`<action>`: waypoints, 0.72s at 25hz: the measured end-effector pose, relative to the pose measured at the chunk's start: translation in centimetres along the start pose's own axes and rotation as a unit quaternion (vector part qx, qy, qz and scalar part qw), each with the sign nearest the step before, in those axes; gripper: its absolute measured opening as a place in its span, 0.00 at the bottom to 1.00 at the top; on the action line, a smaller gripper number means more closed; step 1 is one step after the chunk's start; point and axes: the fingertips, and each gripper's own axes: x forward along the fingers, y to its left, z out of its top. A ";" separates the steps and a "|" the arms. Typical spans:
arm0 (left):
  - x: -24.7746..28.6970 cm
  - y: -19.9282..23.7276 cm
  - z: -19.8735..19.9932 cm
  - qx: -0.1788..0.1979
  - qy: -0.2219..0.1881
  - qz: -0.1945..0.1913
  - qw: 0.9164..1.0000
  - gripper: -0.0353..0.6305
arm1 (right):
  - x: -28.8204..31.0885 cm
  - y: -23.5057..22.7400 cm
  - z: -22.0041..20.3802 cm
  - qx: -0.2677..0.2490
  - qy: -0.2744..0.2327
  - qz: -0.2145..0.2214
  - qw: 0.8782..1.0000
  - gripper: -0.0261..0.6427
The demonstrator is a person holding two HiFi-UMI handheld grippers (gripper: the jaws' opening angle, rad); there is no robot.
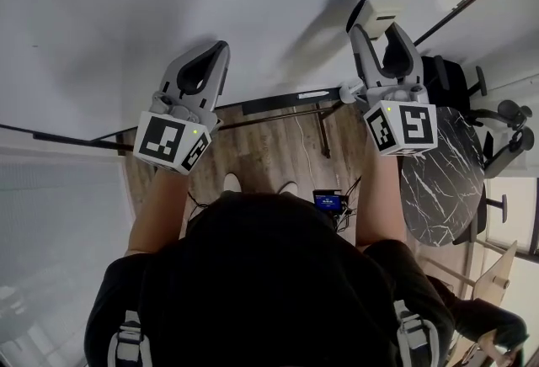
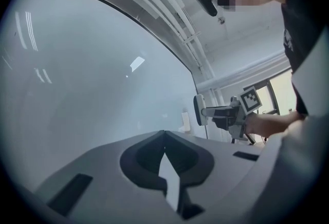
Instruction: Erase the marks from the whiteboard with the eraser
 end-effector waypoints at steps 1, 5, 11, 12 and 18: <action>-0.1 -0.1 -0.2 -0.001 0.000 -0.004 1.000 0.06 | -0.3 0.6 -0.2 0.001 -0.002 0.009 1.000 0.38; -0.1 -0.9 -0.9 0.000 0.001 -0.024 1.000 0.06 | -1.4 3.0 -1.1 0.017 -0.004 0.048 0.999 0.38; -0.5 -2.4 -2.5 -0.006 -0.002 -0.054 0.999 0.06 | -3.2 5.7 -3.5 0.053 -0.005 0.066 0.996 0.37; -0.6 -2.7 -2.7 -0.006 -0.002 -0.059 0.998 0.06 | -3.4 6.2 -3.9 0.057 -0.004 0.071 0.996 0.37; -1.8 -4.4 -5.0 -0.020 0.000 -0.091 0.996 0.06 | -5.0 9.3 -6.7 0.063 0.011 0.097 0.993 0.37</action>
